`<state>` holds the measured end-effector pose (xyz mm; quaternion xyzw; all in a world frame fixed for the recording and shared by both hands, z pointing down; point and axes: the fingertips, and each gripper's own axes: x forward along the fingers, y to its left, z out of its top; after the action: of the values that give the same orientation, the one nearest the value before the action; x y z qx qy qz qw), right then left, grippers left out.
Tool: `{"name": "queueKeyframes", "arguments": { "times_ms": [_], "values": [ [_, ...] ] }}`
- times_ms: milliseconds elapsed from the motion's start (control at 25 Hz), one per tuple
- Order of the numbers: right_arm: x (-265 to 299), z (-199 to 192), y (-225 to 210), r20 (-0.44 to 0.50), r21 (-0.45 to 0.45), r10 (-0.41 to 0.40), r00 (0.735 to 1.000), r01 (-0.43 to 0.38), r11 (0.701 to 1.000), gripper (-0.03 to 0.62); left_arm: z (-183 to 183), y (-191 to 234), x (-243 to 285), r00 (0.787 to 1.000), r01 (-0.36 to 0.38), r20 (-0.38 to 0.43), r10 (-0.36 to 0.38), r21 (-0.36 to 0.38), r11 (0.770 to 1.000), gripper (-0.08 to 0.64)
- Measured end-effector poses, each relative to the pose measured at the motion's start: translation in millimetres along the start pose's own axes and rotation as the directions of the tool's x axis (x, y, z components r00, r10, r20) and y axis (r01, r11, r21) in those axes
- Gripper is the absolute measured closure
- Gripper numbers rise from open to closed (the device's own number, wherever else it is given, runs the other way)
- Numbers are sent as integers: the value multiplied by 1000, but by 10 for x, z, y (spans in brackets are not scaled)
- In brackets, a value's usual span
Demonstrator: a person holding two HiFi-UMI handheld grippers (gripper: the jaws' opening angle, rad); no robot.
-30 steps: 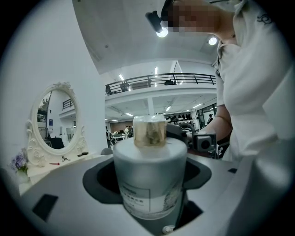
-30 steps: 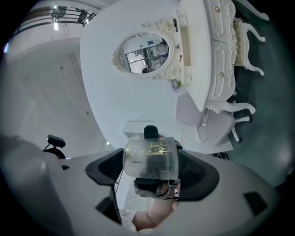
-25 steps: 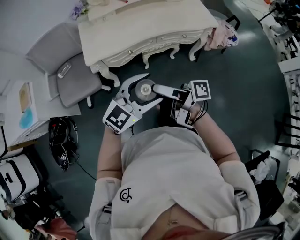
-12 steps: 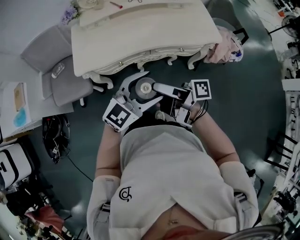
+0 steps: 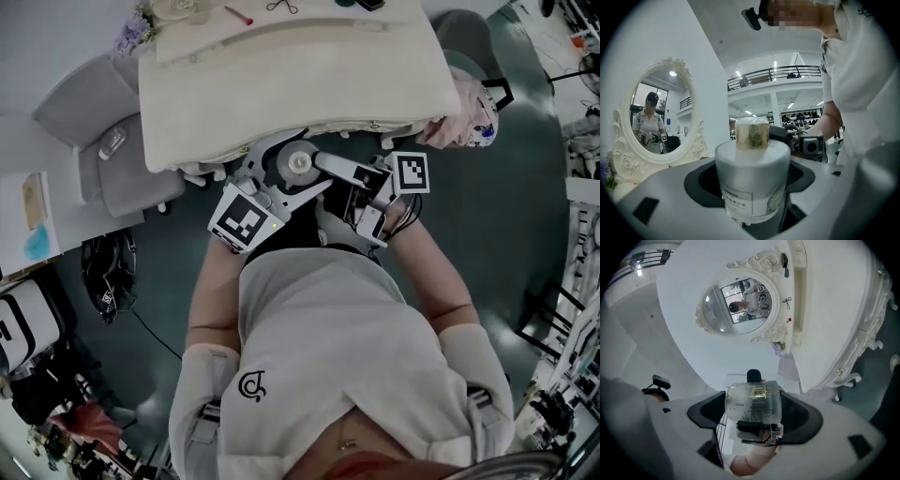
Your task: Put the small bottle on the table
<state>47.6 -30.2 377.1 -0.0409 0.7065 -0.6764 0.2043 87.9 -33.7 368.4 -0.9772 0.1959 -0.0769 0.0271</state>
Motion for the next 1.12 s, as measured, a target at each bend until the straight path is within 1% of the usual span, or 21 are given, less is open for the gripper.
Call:
{"name": "queueKeyframes", "arguments": {
  "times_ms": [320,520,680,960,1040,1120],
  "values": [
    [494,904,-238,11,21,-5,1000,5,1000,225,-168,1012,240,1000,9,-20,-9,-6,1000,210],
    [683,1366,-468,3,37,-18,1000,18,999,225,-366,1496,415,1000,15,-20,-15,-30,999,210],
    [733,1602,-677,-15,53,-33,999,34,998,225,-573,1725,537,999,4,-31,-5,-54,999,210],
    [693,1804,-1049,-59,68,-33,998,37,997,224,-1004,1886,685,994,-54,-100,47,-69,996,210],
    [663,1869,-1186,-62,53,-64,996,67,996,222,-1137,1934,711,990,-89,-119,79,-78,993,210],
    [623,1937,-1328,-79,9,-123,989,125,992,221,-1276,1973,726,984,-123,-139,111,-86,989,210]
  ]
}}
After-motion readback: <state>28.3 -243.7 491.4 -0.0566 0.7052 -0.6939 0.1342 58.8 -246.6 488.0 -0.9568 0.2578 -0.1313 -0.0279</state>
